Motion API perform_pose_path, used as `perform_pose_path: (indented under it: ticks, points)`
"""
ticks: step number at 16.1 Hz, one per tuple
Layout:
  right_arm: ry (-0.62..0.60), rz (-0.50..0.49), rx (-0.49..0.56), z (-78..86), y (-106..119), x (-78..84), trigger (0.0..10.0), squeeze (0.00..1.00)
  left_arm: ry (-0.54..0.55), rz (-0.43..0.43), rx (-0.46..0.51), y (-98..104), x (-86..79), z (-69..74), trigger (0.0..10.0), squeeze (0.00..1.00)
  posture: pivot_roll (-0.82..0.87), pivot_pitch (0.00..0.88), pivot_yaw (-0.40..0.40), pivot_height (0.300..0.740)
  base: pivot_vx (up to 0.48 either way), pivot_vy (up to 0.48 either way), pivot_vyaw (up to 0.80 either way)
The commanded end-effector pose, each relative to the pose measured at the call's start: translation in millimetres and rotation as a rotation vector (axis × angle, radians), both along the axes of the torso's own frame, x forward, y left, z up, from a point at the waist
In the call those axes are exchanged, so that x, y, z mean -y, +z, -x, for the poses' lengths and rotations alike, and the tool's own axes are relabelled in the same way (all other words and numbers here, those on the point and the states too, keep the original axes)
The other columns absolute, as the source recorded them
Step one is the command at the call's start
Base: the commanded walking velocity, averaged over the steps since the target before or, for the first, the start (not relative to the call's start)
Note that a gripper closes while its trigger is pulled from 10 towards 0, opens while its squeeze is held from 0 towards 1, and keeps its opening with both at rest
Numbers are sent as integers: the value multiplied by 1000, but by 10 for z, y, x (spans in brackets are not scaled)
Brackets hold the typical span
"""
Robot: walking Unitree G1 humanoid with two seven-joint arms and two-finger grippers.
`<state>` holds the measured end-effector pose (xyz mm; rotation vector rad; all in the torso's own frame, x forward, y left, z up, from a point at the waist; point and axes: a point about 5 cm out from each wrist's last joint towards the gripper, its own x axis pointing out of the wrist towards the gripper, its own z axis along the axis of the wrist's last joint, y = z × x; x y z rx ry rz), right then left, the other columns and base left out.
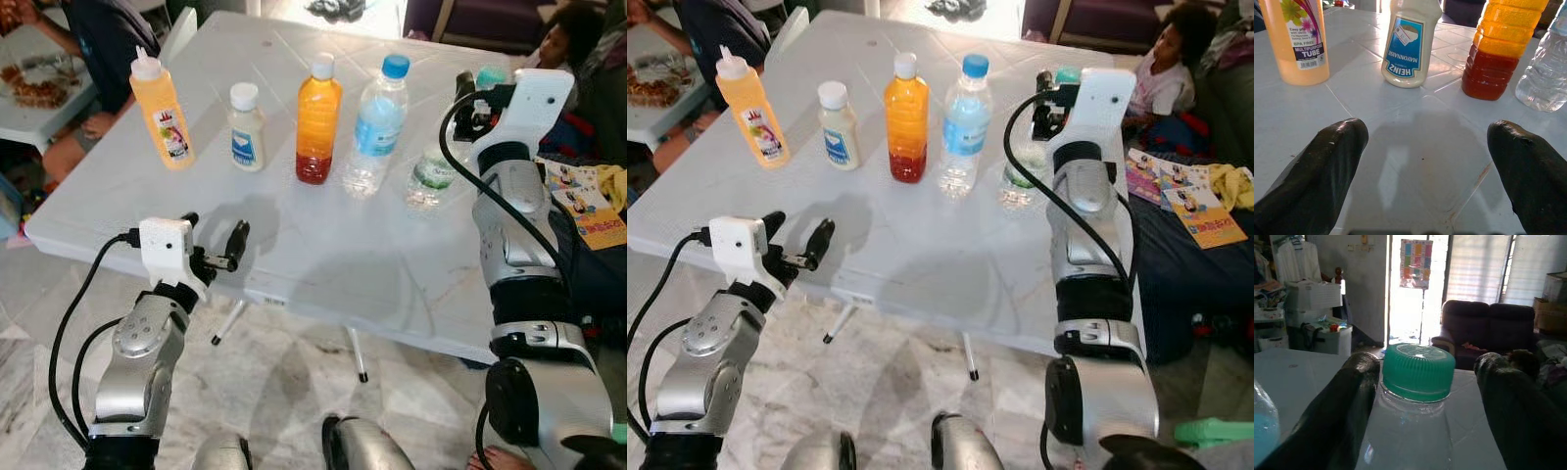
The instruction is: Restocking fridge
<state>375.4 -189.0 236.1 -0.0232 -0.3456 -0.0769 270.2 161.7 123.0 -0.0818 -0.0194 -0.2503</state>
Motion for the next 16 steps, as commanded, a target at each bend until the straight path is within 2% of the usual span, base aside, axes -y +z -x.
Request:
perform_pose_path:
  ticks: [1, 7, 10, 12, 13, 16]
  points:
    - [7, 0, -6, -23, 13, 1, 0, 0, -10, -10, 13, 49, 11, 4, 10000, 0, -34, 149, -13, 740, 0, 0, 0]
    - [68, 4, -14, -41, 46, -57, 0, 0, -10, -12, 10, 40, 13, -2, 10000, 0, -34, 146, -15, 740, 0, 0, 0]
    - [76, 46, -34, -9, 25, 0, 0, 0, -11, -15, 9, 31, 12, -4, 10000, 0, -31, 133, -14, 740, 0, 0, 0]
    - [65, 67, -47, 35, -10, 28, 0, 0, -11, -13, 4, 14, 13, -5, 10000, 0, -37, 120, -14, 740, 0, 0, 0]
    - [58, 97, -56, 94, -39, 21, 0, 0, -12, -9, -8, -8, 27, -3, 10000, 0, -39, 114, -14, 740, 0, 0, 0]
    - [51, 95, -60, 266, -76, -10, 0, 0, 6, -14, -63, -90, 28, -6, 10000, 0, -42, 86, -9, 740, 0, 0, 0]
